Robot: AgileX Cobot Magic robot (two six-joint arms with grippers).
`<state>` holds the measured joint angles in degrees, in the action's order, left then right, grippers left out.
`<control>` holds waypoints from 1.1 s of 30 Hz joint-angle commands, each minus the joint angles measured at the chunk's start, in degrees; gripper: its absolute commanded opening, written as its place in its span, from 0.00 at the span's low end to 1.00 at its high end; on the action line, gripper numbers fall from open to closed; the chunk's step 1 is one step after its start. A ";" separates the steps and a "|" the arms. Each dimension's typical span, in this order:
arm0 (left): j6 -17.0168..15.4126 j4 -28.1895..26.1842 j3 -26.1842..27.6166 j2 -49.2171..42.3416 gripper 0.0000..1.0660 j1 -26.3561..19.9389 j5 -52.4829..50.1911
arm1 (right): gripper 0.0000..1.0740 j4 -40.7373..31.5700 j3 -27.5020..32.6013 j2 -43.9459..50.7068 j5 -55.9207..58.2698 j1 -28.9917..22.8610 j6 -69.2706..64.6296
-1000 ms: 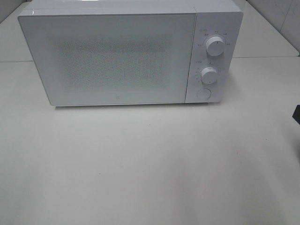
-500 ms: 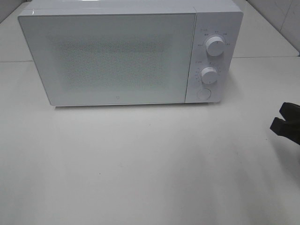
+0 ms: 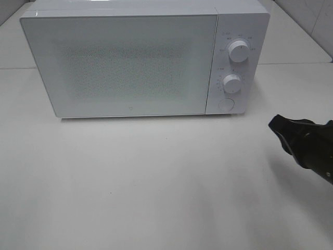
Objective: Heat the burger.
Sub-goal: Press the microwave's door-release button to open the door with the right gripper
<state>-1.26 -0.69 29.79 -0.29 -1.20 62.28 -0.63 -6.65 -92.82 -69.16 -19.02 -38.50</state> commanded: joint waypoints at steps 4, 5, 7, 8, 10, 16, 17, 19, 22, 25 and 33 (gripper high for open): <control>0.17 -0.46 -0.17 -0.80 0.95 0.34 -0.92 | 0.00 -4.81 -6.82 -8.19 -1.78 -5.44 -18.68; 0.17 -0.46 -0.17 -0.80 0.95 0.34 -0.92 | 0.00 -4.81 -6.82 -8.19 -1.78 -5.44 -18.68; 0.17 -0.46 -0.17 -0.80 0.95 0.34 -0.92 | 0.00 -7.96 -9.05 -10.37 0.80 -6.36 -22.52; 0.17 -0.46 -0.17 -0.80 0.95 0.34 -0.92 | 0.00 -7.96 -9.05 -10.37 0.80 -6.36 -22.52; 0.17 -0.46 -0.17 -0.80 0.95 0.34 -0.92 | 0.00 -10.71 -11.86 -12.32 5.16 -6.82 -24.06; 0.17 -0.46 -0.17 -0.80 0.95 0.34 -0.92 | 0.00 -14.50 -17.36 -14.67 10.60 -6.82 -27.27; 0.17 -0.46 -0.17 -0.80 0.95 0.34 -0.92 | 0.00 -16.33 -19.37 -15.47 13.87 -6.82 -29.45; 0.17 -0.46 -0.17 -0.80 0.95 0.34 -0.92 | 0.00 -17.19 -20.34 -15.93 15.24 -6.82 -29.74; 0.17 -0.46 -0.17 -0.80 0.95 0.34 -0.92 | 0.00 -19.08 -22.80 -16.96 16.27 -6.82 -29.74; 0.17 -0.46 -0.17 -0.80 0.95 0.34 -0.92 | 0.00 -21.20 -25.61 -18.22 16.84 -6.82 -30.02; 0.17 -0.46 -0.23 -0.80 0.95 0.34 -0.92 | 0.00 -21.31 -30.25 -20.97 18.74 -6.82 -32.14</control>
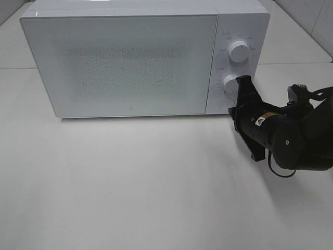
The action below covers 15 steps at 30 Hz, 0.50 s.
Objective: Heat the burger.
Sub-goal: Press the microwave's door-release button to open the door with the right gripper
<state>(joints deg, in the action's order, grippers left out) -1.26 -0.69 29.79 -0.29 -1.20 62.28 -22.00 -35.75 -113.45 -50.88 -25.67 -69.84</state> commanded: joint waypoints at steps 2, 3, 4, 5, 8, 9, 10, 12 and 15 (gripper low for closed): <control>0.17 -0.46 -0.23 -0.80 0.95 0.34 -0.92 | 0.00 0.06 -1.78 -0.80 0.40 -0.17 -0.80; 0.17 -0.46 -0.23 -0.80 0.95 0.34 -0.92 | 0.00 0.00 -2.12 -1.03 0.46 -0.17 -0.80; 0.17 -0.46 -0.23 -0.80 0.95 0.34 -0.92 | 0.00 0.11 -3.09 -1.78 0.46 -0.17 -0.80; 0.17 -0.46 -0.23 -0.80 0.95 0.34 -0.92 | 0.00 0.11 -3.09 -1.78 0.46 -0.17 -0.80; 0.17 -0.46 -0.23 -0.80 0.95 0.34 -0.92 | 0.00 0.17 -4.07 -2.86 0.57 -0.17 -0.80; 0.17 -0.46 -0.23 -0.80 0.95 0.34 -0.92 | 0.00 0.17 -4.41 -3.50 0.80 -0.17 -0.74; 0.17 -0.46 -0.23 -0.80 0.95 0.34 -0.92 | 0.00 0.17 -4.41 -3.50 0.80 -0.17 -0.74; 0.23 -0.46 -0.23 -0.80 0.95 0.34 -0.92 | 0.00 0.17 -4.41 -3.78 0.63 -0.17 -0.80; 0.23 -0.46 -0.23 -0.80 0.95 0.34 -0.92 | 0.00 -0.46 -4.41 -4.41 0.23 -0.11 -0.80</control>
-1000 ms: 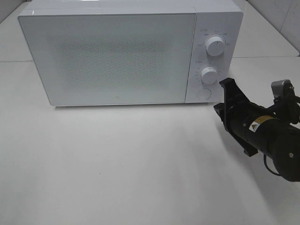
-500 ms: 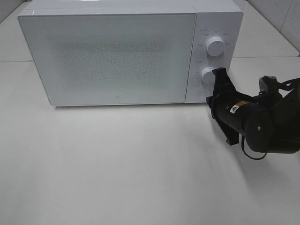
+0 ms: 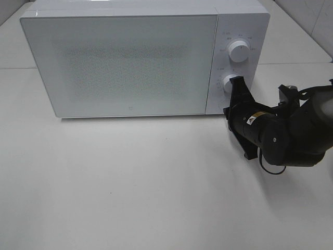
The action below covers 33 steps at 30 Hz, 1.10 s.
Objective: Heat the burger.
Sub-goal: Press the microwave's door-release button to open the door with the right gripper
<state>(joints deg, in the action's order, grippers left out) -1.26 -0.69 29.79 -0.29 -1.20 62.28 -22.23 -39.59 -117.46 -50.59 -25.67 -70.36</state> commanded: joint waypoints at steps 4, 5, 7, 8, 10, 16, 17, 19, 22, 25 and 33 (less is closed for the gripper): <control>0.23 -0.46 -0.23 -0.80 0.95 0.34 -0.92 | 0.00 -0.34 -0.80 -1.49 -1.66 0.00 -0.29; 0.23 -0.46 -0.23 -0.80 0.95 0.34 -0.92 | 0.00 -0.06 -1.49 -1.78 -1.66 0.00 -0.29; 0.23 -0.46 -0.23 -0.80 0.95 0.34 -0.92 | 0.00 0.40 -2.01 -1.95 -1.72 0.00 -0.29; 0.23 -0.46 -0.23 -0.80 0.95 0.34 -0.92 | 0.00 0.63 -3.04 -1.95 -1.38 0.00 -0.29; 0.23 -0.46 -0.23 -0.80 0.95 0.34 -0.92 | 0.00 0.46 -4.01 -1.95 -1.32 0.00 -0.06; 0.17 -0.46 -0.23 -0.80 0.95 0.34 -0.92 | 0.00 0.29 -5.27 -1.95 -1.03 0.74 1.38; 0.17 -0.46 -0.23 -0.80 0.95 0.34 -0.92 | 0.00 0.29 -5.27 -1.95 -1.03 0.74 1.38; 0.17 -0.46 -0.23 -0.80 0.95 0.34 -0.92 | 0.00 0.57 -5.27 -1.95 -1.09 1.26 1.38; 0.17 -0.46 -0.23 -0.80 0.95 0.34 -0.92 | 0.00 0.46 -5.16 -1.95 -1.03 1.38 1.49; 0.17 -0.46 -0.23 -0.80 0.95 0.34 -0.92 | 0.00 0.29 -5.16 -1.95 -1.32 1.38 1.49; 0.17 -0.46 -0.23 -0.80 0.95 0.34 -0.92 | 0.00 0.29 -5.27 -2.12 -1.38 1.38 2.35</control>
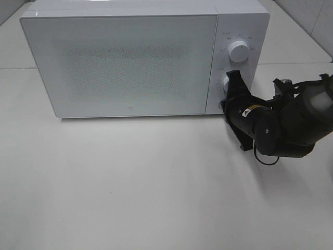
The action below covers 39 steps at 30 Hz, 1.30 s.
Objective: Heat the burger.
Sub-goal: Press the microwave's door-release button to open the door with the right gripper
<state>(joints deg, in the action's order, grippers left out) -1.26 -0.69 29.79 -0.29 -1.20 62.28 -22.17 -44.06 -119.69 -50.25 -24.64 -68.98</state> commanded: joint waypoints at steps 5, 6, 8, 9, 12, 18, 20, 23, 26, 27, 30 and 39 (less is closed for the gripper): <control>0.17 -0.46 -0.23 -0.80 0.95 0.34 -0.92 | 0.00 0.17 -0.80 0.11 -3.32 0.34 0.97; 0.17 -0.46 -0.23 -0.80 0.95 0.34 -0.92 | 0.00 0.11 -0.80 0.11 -3.38 0.34 1.03; 0.17 -0.46 -0.23 -0.80 0.95 0.34 -0.92 | 0.00 -0.34 -0.80 0.11 -4.98 0.57 1.72; 0.17 -0.46 -0.23 -0.80 0.95 0.34 -0.92 | 0.00 -0.06 -0.80 0.11 -5.50 0.63 1.72; 0.17 -0.46 -0.23 -0.80 0.95 0.34 -0.92 | 0.00 0.06 -0.80 0.11 -5.04 0.86 0.92; 0.17 -0.46 -0.23 -0.80 0.95 0.34 -0.92 | 0.00 0.46 -0.80 0.11 -4.24 1.03 0.92; 0.17 -0.46 -0.23 -0.80 0.95 0.34 -0.92 | 0.00 0.63 -0.80 -0.29 -4.30 1.03 0.92; 0.17 -0.46 -0.23 -0.80 0.95 0.34 -0.92 | 0.00 0.97 -0.80 -1.09 -4.87 1.03 -1.20; 0.17 -0.46 -0.23 -0.80 0.95 0.34 -0.92 | 0.00 2.69 -0.80 -1.72 -6.47 1.03 -3.84; 0.17 -0.46 -0.23 -0.80 0.95 0.34 -0.92 | 0.00 2.69 -0.80 -1.72 -6.47 1.03 -3.84; 0.17 -0.46 -0.23 -0.80 0.95 0.34 -0.92 | 0.00 2.64 -0.80 -1.89 -7.39 1.03 -3.72; 0.17 -0.46 -0.23 -0.80 0.95 0.34 -0.92 | 0.00 2.18 -3.04 -2.75 -10.43 1.03 -2.92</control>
<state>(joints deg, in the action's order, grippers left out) -1.26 -0.69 29.79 -0.29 -1.20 62.28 -20.23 -44.35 -122.56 -55.18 -24.24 -72.19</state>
